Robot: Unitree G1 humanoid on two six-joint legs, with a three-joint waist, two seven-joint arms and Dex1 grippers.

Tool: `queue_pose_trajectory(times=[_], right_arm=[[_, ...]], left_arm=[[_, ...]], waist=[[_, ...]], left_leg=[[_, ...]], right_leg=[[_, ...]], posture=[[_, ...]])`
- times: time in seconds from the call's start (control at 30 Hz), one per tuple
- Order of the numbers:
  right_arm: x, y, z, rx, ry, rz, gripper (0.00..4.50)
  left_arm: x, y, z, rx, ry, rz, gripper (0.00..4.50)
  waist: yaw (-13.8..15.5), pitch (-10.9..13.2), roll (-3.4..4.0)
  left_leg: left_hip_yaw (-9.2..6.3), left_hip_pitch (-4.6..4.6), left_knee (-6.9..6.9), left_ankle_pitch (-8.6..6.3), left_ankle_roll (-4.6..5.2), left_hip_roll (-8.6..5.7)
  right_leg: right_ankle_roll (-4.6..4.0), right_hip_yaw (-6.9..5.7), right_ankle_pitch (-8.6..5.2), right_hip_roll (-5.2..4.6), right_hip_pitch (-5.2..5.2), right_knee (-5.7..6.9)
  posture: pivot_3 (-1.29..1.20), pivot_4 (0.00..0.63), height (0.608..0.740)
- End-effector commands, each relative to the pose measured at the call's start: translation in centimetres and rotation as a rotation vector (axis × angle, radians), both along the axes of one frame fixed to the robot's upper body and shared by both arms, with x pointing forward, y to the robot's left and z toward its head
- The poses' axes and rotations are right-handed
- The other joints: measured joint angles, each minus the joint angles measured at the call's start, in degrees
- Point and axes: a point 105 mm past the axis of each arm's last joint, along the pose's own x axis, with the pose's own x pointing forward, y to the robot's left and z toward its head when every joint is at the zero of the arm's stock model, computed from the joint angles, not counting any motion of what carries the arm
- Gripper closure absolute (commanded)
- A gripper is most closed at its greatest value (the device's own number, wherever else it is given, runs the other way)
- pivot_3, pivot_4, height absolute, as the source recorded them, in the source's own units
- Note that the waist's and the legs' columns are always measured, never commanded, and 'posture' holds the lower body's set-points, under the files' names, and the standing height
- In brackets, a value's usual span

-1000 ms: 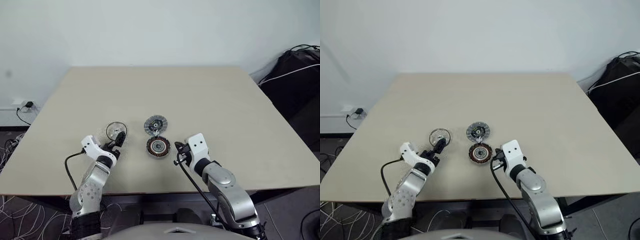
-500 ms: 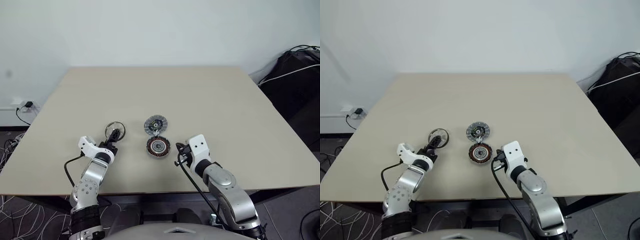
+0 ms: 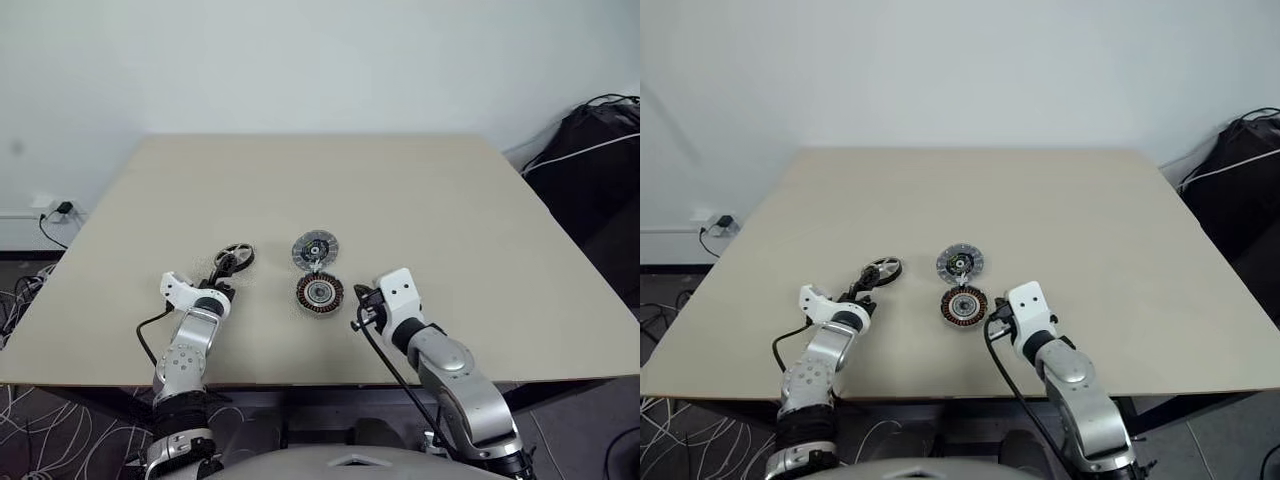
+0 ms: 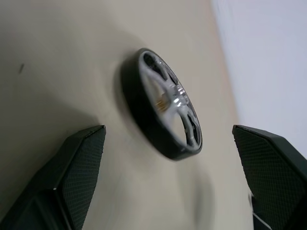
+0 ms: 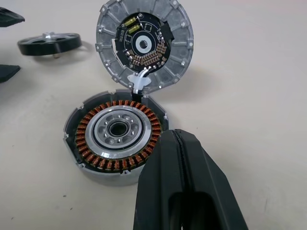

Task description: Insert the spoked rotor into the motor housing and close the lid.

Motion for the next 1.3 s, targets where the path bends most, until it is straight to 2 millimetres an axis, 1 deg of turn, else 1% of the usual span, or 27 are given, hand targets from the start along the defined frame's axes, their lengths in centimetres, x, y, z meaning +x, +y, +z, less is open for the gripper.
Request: queue_pose_trajectory(times=[0.03,0.23,0.4,0.5,0.73,0.83,0.87,1.0,1.07,1.1,1.23,1.3], right_arm=[[0.3,-0.1,1.6,0.013,-0.064,-0.002,4.5],[0.2,0.0,1.5,0.015,-0.061,-0.003,4.5],[0.2,0.0,1.5,0.015,-0.061,-0.005,4.5],[0.2,-0.1,1.5,0.014,-0.061,-0.009,4.5],[0.2,-0.4,1.5,0.012,-0.06,-0.021,4.5],[0.2,-0.4,1.4,0.011,-0.058,-0.021,4.5],[0.2,-0.3,1.4,0.012,-0.057,-0.021,4.5],[0.1,-0.2,1.3,0.014,-0.054,-0.019,4.5],[0.1,-0.2,1.3,0.015,-0.053,-0.019,4.5],[0.1,-0.2,1.3,0.016,-0.053,-0.019,4.5],[0.0,-0.3,1.2,0.016,-0.048,-0.023,4.5],[0.0,-0.3,1.1,0.017,-0.045,-0.024,4.5]], left_arm=[[1.4,-2.9,1.0,-0.108,-0.058,-0.021,0.03],[2.5,-3.4,1.9,-0.129,-0.109,-0.038,0.03],[3.0,-3.8,1.9,-0.132,-0.107,-0.036,0.03],[3.0,-3.9,1.7,-0.131,-0.095,-0.026,0.64],[2.8,-3.4,1.1,-0.123,-0.069,0.004,2.92],[2.7,-3.1,1.0,-0.122,-0.064,0.016,3.98],[2.7,-3.1,1.0,-0.122,-0.066,0.019,4.12],[2.4,-2.8,1.5,-0.115,-0.093,0.019,4.12],[2.3,-2.9,2.4,-0.1,-0.144,-0.002,4.12],[2.2,-3.1,3.4,-0.09,-0.203,-0.027,4.12],[1.2,-4.8,8.8,-0.096,-0.525,-0.167,4.12],[-0.1,-6.7,11.1,-0.123,-0.668,-0.288,4.12]], waist=[[0.15,0.0,-0.01],[0.06,0.07,-0.12],[-0.09,0.07,-0.12],[-0.07,0.11,-0.19],[-0.06,0.12,-0.2],[-0.07,0.11,-0.21],[-0.06,0.11,-0.21],[-0.13,0.11,-0.21],[-0.2,0.14,-0.24],[-0.21,0.15,-0.27],[-0.24,0.17,-0.29],[-0.11,0.17,-0.28]], left_leg=[[0.0,-0.01,0.02,0.0,0.0,0.0],[0.01,-0.05,0.02,0.0,0.01,-0.02],[0.01,-0.04,-0.02,0.0,0.01,-0.01],[0.01,-0.05,-0.01,0.0,0.01,-0.01],[0.01,-0.05,0.0,-0.01,0.01,-0.01],[0.02,-0.05,0.0,-0.01,0.01,-0.01],[0.01,-0.04,0.0,-0.01,0.01,-0.01],[0.01,-0.03,0.0,0.0,0.01,0.0],[0.01,-0.04,0.0,-0.01,0.01,0.0],[0.02,-0.05,0.0,0.0,0.01,0.0],[0.04,-0.14,-0.04,-0.01,0.01,0.0],[0.07,-0.14,-0.05,-0.01,0.01,-0.02]], right_leg=[[0.0,0.0,0.0,0.0,0.01,0.0],[0.03,0.0,0.02,0.0,-0.01,-0.04],[0.05,0.01,0.03,0.01,-0.05,-0.04],[0.05,0.01,0.03,0.01,-0.04,-0.03],[0.05,0.02,0.03,0.01,-0.04,-0.04],[0.05,0.02,0.03,0.01,-0.04,-0.04],[0.05,0.02,0.03,0.01,-0.03,-0.04],[0.05,0.02,0.03,0.02,-0.03,-0.03],[0.05,0.02,0.03,0.02,-0.03,-0.03],[0.05,0.02,0.03,0.02,-0.05,-0.03],[-0.03,0.03,0.05,0.01,-0.12,-0.06],[-0.27,0.04,0.14,-0.02,-0.1,-0.08]], posture=[[0.0,0.0,0.74],[0.0,0.0,0.74],[0.0,0.0,0.74],[0.0,0.0,0.74],[0.0,0.0,0.74],[0.0,0.0,0.74],[0.0,0.0,0.74],[0.0,0.0,0.74],[0.0,0.0,0.74],[0.0,0.0,0.74],[0.0,0.0,0.74],[0.0,0.0,0.74]])
